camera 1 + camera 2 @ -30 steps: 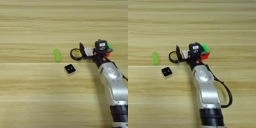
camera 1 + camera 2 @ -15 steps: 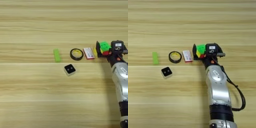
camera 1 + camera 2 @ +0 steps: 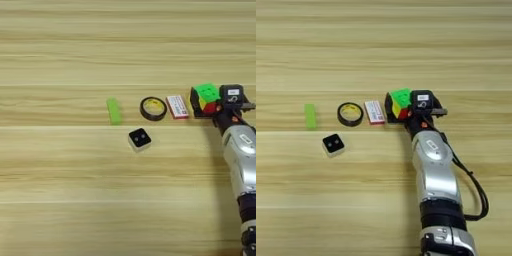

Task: Move the objects on the table

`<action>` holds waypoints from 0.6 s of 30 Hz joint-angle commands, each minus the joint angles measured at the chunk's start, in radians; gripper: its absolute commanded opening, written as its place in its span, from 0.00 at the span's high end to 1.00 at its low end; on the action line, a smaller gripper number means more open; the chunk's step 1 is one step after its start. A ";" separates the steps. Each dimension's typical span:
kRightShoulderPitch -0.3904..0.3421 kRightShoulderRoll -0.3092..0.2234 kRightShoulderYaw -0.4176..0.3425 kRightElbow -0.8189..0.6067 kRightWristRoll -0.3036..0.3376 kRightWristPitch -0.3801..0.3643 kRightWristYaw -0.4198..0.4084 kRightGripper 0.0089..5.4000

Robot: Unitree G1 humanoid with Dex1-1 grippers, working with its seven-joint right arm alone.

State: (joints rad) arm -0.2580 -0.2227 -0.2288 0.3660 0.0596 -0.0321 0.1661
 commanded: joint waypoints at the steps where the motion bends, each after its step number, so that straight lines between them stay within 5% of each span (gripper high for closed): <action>1: -0.091 -0.045 -0.019 0.019 0.021 -0.042 0.003 0.01; 18: -0.136 -0.063 -0.029 0.180 0.037 -0.095 0.020 0.01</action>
State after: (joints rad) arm -0.3131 -0.2421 -0.2474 0.5822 0.0847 -0.0884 0.1857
